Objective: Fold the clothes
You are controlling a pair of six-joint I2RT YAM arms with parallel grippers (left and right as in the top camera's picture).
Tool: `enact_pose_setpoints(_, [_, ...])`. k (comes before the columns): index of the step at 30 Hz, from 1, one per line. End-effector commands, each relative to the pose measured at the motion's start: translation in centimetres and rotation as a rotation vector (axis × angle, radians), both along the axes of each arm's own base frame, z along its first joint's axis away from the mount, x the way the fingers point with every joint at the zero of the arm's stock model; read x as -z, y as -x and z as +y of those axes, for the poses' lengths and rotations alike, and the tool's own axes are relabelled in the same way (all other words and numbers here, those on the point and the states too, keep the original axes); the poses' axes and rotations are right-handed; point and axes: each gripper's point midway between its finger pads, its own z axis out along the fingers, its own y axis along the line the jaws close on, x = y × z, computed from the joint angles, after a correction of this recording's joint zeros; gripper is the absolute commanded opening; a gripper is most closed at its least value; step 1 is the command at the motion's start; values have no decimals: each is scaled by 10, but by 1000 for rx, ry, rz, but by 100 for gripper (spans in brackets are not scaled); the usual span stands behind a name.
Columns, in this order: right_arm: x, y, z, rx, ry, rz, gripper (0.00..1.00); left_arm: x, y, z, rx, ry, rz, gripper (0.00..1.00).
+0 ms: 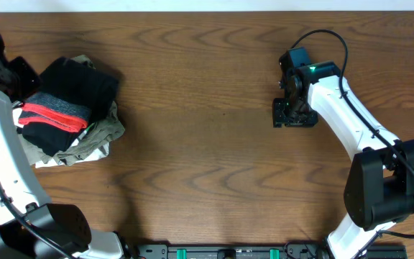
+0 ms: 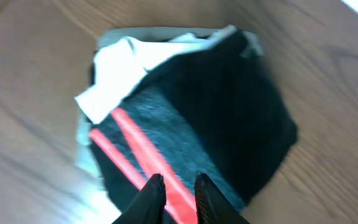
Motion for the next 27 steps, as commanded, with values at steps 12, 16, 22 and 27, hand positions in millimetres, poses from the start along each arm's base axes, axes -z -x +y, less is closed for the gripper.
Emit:
enact_pose_setpoints(12, [0, 5, -6, 1, 14, 20, 54, 103, 0, -6, -101, 250, 210, 9])
enact_pose_setpoints(16, [0, 6, -7, -16, 18, 23, 54, 141, 29, -1, -188, 340, 358, 6])
enact_pose_setpoints(22, [0, 6, -7, -18, 18, 23, 54, 179, 60, 16, -320, 416, 435, 6])
enact_pose_setpoints(27, [0, 5, -7, -18, 18, 22, 54, 187, 66, 30, -358, 418, 414, 6])
